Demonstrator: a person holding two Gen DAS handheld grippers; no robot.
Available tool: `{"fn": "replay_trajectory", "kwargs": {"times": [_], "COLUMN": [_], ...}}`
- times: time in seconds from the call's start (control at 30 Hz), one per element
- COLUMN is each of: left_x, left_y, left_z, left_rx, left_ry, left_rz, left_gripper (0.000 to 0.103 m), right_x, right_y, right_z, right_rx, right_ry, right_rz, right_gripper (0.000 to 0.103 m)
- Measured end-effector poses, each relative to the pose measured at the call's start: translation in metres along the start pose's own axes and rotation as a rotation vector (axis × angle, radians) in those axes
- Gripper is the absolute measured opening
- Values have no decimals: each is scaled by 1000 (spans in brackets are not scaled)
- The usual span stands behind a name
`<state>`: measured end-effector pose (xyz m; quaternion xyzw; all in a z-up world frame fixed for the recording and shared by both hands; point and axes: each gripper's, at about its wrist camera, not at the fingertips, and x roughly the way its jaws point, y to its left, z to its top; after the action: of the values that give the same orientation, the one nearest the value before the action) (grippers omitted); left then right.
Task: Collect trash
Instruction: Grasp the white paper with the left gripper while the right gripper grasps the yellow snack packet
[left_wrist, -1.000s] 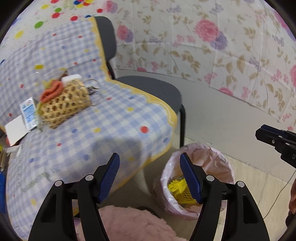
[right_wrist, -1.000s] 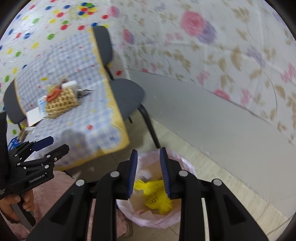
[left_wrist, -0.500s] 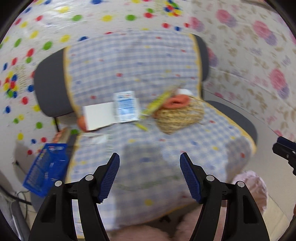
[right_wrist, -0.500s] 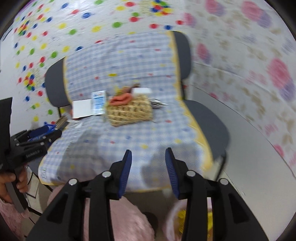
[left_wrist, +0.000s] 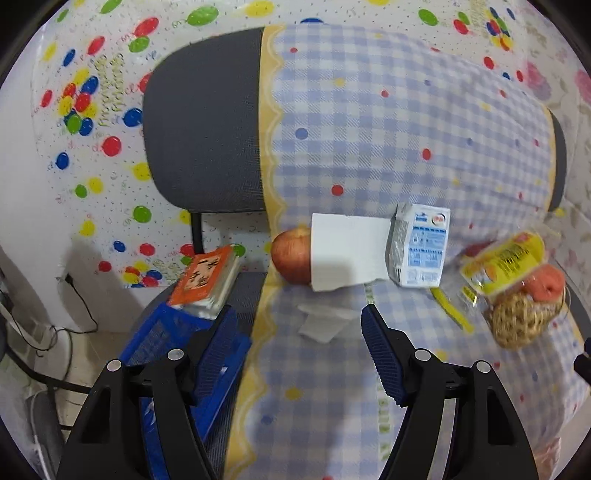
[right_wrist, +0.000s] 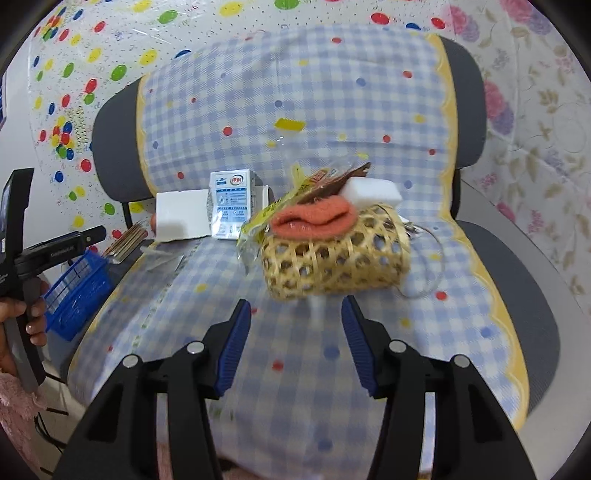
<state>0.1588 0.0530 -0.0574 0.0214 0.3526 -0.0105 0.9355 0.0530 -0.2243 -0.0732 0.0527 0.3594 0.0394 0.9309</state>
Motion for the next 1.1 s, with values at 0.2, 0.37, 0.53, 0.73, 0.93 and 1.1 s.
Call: {"fn": "replay_trajectory", "kwargs": {"times": [0.2,0.37,0.53,0.73,0.93,1.1], "left_x": [60,98,116,100,22,-19], "left_y": [-11,-16,-18,-27,-36,-55], "left_z": [12,10,-1,-9,-5,-23], "left_rx": [-79,-114,-127,-109,-25,75], "left_ry": [87,178,249,235,58,-28], "left_rz": [-29,-30,-45,-162,-269,-220], "left_gripper": [70,70,60,4,0,0], "right_x": [29,41,47,44,25,18], "right_y": [-5,-10,-12,-15,-8,-4], "right_z": [15,20,16,7,19,24], "right_rx": [-10,-24,-11,49,15,12], "right_ry": [15,22,30,32,-25,-57], "right_rz": [-18,-30,-25,25,17,25], "right_gripper": [51,51,51,51,51,60]}}
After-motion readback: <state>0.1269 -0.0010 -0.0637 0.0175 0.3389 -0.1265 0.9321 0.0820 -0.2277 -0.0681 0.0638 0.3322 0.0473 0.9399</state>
